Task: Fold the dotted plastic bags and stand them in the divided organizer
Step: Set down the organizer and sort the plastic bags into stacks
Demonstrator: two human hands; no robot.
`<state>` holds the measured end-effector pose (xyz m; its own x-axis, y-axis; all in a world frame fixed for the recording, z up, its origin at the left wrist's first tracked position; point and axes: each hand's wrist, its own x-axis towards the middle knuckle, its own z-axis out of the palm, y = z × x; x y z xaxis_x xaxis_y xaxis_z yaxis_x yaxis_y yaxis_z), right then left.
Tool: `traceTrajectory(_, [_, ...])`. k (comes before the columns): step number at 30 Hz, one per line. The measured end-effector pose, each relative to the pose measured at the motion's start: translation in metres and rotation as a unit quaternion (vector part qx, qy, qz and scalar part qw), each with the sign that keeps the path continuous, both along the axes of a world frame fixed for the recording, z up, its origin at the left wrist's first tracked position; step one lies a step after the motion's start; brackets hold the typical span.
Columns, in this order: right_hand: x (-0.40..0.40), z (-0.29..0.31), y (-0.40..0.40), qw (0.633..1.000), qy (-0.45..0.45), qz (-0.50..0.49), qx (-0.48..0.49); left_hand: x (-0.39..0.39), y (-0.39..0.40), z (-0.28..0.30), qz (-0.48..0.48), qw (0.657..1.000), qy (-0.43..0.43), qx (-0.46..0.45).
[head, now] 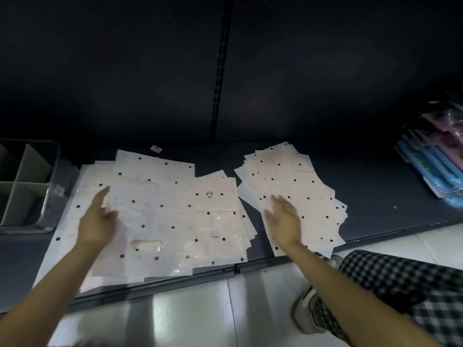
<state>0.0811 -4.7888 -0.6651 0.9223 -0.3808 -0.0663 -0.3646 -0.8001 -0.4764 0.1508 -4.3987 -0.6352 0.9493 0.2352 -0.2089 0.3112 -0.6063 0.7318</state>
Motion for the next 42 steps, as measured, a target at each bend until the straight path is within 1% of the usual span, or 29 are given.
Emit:
traceTrajectory(3, [-0.007, -0.006, -0.055, 0.991, 0.095, -0.075, -0.054, 0.007, 0.033, -0.008, 0.018, 0.998, -0.003, 0.054])
traceTrajectory(5, [-0.011, -0.008, -0.076, 0.981, 0.145, -0.087, -0.092, 0.011, 0.049, -0.015, 0.035, 0.997, -0.007, 0.072])
traceTrajectory(7, [-0.013, -0.009, -0.083, 0.976, 0.158, -0.079, -0.129, 0.012, 0.057, -0.019, 0.059, 0.995, -0.003, 0.08])
traceTrajectory(9, [-0.015, -0.009, -0.084, 0.976, 0.134, -0.068, -0.159, 0.009, 0.056, -0.019, 0.068, 0.99, 0.001, 0.121])
traceTrajectory(10, [-0.015, -0.009, -0.083, 0.977, 0.118, -0.063, -0.169, 0.005, 0.052, -0.018, 0.054, 0.986, -0.016, 0.158])
traceTrajectory(12, [-0.015, -0.008, -0.081, 0.981, 0.086, -0.065, -0.164, -0.005, 0.036, -0.017, -0.028, 0.972, -0.087, 0.219])
traceTrajectory(13, [-0.015, -0.007, -0.08, 0.983, 0.07, -0.075, -0.155, -0.01, 0.026, -0.017, -0.085, 0.965, -0.108, 0.221])
traceTrajectory(15, [-0.015, -0.004, -0.077, 0.984, 0.043, -0.097, -0.142, -0.019, 0.01, -0.023, -0.188, 0.957, -0.084, 0.206])
traceTrajectory(17, [-0.014, 0.0, -0.072, 0.984, 0.023, -0.103, -0.143, -0.026, 0.002, -0.037, -0.246, 0.946, -0.027, 0.207])
traceTrajectory(20, [-0.012, 0.007, -0.06, 0.988, -0.01, -0.087, -0.125, -0.032, 0.002, -0.049, -0.254, 0.948, 0.021, 0.191])
traceTrajectory(22, [-0.009, 0.011, -0.047, 0.989, -0.023, -0.065, -0.128, -0.033, 0.002, -0.05, -0.255, 0.947, 0.027, 0.194])
traceTrajectory(24, [-0.004, 0.016, -0.029, 0.986, -0.033, -0.031, -0.159, -0.032, -0.004, -0.043, -0.259, 0.944, 0.011, 0.203])
traceTrajectory(26, [0.003, 0.023, -0.006, 0.983, -0.047, 0.005, -0.177, -0.035, -0.02, -0.032, -0.265, 0.948, -0.031, 0.175])
traceTrajectory(28, [0.009, 0.029, 0.02, 0.984, -0.06, 0.04, -0.163, -0.041, -0.045, -0.018, -0.278, 0.955, -0.049, 0.093])
traceTrajectory(30, [0.015, 0.035, 0.048, 0.987, -0.058, 0.067, -0.138, -0.048, -0.073, -0.005, -0.297, 0.954, -0.026, -0.019])
traceTrajectory(32, [0.019, 0.038, 0.076, 0.99, -0.039, 0.088, -0.102, -0.052, -0.098, 0.005, -0.313, 0.944, 0.015, -0.106])
traceTrajectory(34, [0.02, 0.041, 0.102, 0.995, -0.007, 0.09, -0.043, -0.053, -0.116, 0.011, -0.302, 0.935, 0.053, -0.179])
traceTrajectory(36, [0.02, 0.041, 0.124, 0.994, 0.039, 0.076, 0.064, -0.05, -0.126, 0.013, -0.246, 0.924, 0.091, -0.277])
traceTrajectory(37, [0.018, 0.041, 0.133, 0.987, 0.061, 0.076, 0.126, -0.048, -0.128, 0.012, -0.212, 0.922, 0.102, -0.308])
traceTrajectory(38, [0.017, 0.04, 0.139, 0.977, 0.076, 0.086, 0.178, -0.045, -0.127, 0.01, -0.183, 0.926, 0.105, -0.313])
traceTrajectory(39, [0.015, 0.038, 0.142, 0.968, 0.082, 0.1, 0.214, -0.042, -0.126, 0.008, -0.16, 0.936, 0.102, -0.296])
traceTrajectory(41, [0.012, 0.031, 0.135, 0.963, 0.069, 0.103, 0.241, -0.037, -0.122, 0.001, -0.121, 0.958, 0.089, -0.245])
traceTrajectory(42, [0.012, 0.028, 0.126, 0.967, 0.052, 0.087, 0.232, -0.035, -0.119, -0.002, -0.103, 0.963, 0.084, -0.233])
